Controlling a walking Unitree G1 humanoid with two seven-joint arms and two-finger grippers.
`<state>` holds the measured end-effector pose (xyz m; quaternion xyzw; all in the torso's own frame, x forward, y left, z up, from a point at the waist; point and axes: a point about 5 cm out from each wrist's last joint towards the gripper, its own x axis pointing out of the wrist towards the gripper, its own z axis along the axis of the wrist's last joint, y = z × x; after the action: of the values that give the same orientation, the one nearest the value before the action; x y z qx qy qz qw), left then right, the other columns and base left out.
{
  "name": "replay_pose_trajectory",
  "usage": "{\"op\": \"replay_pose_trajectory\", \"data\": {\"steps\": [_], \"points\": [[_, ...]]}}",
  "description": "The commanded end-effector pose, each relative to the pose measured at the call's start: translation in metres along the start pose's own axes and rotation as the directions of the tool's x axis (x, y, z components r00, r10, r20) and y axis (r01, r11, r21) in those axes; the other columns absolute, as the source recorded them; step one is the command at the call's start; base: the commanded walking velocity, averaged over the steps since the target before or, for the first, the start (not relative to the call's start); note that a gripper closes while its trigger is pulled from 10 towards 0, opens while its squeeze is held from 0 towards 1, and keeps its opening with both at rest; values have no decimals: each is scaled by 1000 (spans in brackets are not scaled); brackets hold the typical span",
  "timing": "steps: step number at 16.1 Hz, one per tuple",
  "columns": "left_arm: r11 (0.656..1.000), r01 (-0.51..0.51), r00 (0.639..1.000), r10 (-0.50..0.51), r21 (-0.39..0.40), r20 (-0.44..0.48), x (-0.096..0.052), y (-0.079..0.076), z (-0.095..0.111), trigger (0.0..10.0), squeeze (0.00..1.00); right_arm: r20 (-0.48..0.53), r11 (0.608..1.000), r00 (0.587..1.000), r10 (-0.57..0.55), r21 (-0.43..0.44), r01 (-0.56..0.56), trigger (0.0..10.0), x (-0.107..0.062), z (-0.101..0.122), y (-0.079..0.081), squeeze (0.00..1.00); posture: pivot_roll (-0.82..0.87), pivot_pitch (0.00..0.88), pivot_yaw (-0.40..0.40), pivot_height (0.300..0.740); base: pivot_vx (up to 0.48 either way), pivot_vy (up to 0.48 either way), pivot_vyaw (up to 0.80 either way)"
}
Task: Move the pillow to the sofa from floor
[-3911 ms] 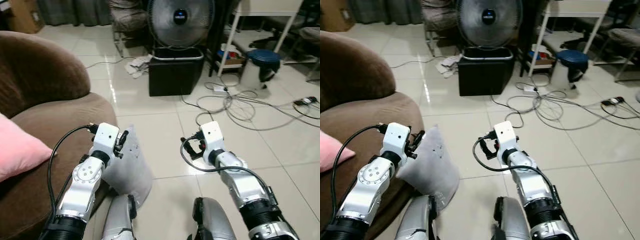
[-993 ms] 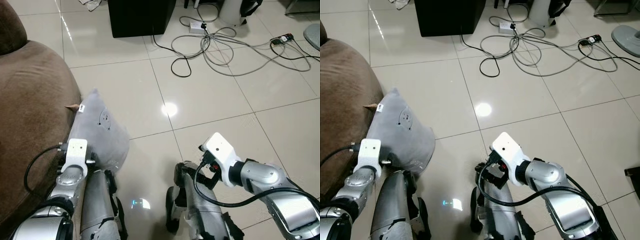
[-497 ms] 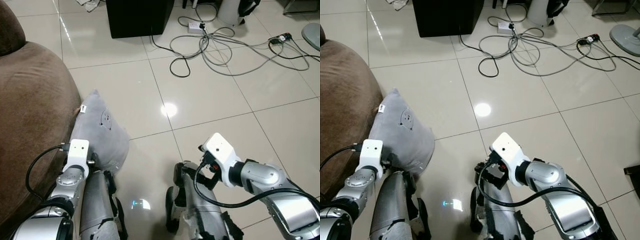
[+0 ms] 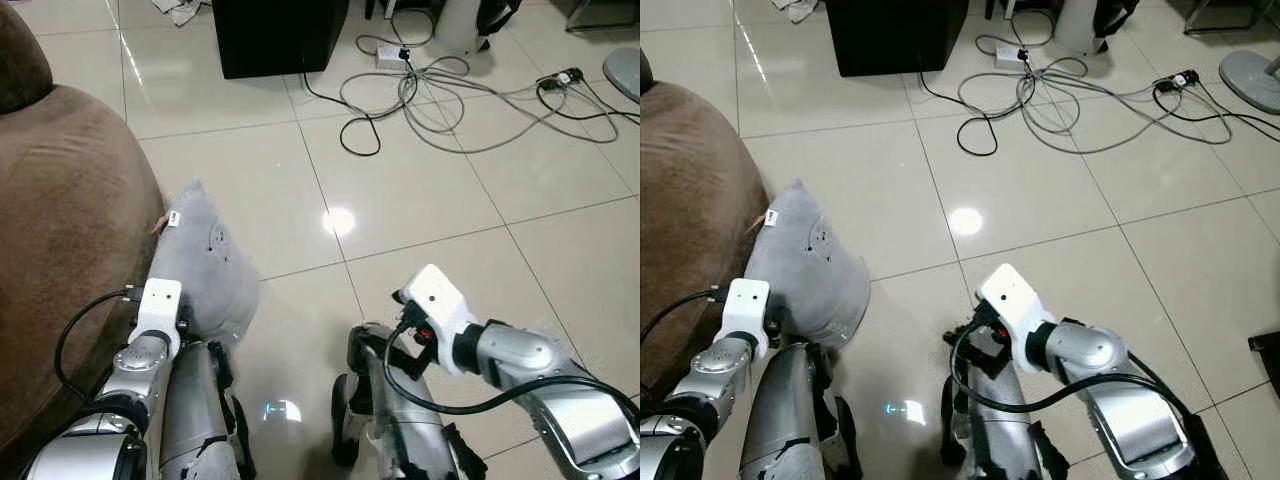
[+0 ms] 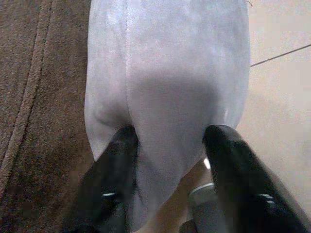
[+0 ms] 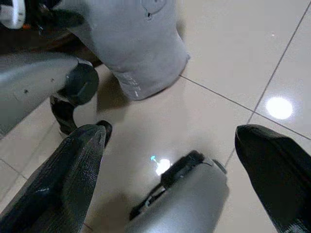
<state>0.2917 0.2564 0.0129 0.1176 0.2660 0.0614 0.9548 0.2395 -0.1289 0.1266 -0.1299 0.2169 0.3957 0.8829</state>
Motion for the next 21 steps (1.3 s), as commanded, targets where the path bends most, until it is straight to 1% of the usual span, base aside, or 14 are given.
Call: {"op": "replay_pose_trajectory", "data": {"steps": [1, 7, 13, 17, 18, 19, 21], "points": [[999, 32, 999, -33, -14, -41, -2, -7, -12, 0, 0, 3, 1000, 1000, 3, 6, -3, 10000, -3, 0, 2, 0, -227, 286, -102, 569, 0, 0, 0], [998, 60, 997, -60, -7, -42, -1, -13, -9, 0, 0, 15, 1000, 1000, -3, 7, 3, 10000, 0, 2, 2, 0, -222, 271, -84, 569, 0, 0, 0], [997, 74, 996, -74, -6, -40, 0, -15, -6, 0, 0, 27, 1000, 1000, -11, 0, 11, 10000, 2, 7, -1, 0, -218, 255, -74, 569, 0, 0, 0], [994, 108, 994, -108, -23, -11, 2, -23, 2, 0, 0, 41, 999, 998, -37, 11, 37, 10000, 10, 6, -7, 0, -189, 209, -36, 569, 0, 0, 0], [991, 126, 992, -126, -42, 12, 3, -28, 7, 0, 0, 44, 999, 998, -50, 16, 49, 10000, 12, 5, -9, 0, -181, 194, -29, 569, 0, 0, 0], [982, 178, 982, -174, -69, 68, 4, -42, 19, 0, 0, 42, 996, 995, -87, 29, 86, 10000, 17, 2, -14, 0, -167, 176, -12, 569, 0, 0, 0], [960, 275, 954, -266, -56, 135, 2, -66, 28, 0, 0, 44, 988, 988, -146, 58, 143, 10000, 23, -2, -22, 0, -136, 129, 19, 569, 0, 0, 0]]}}
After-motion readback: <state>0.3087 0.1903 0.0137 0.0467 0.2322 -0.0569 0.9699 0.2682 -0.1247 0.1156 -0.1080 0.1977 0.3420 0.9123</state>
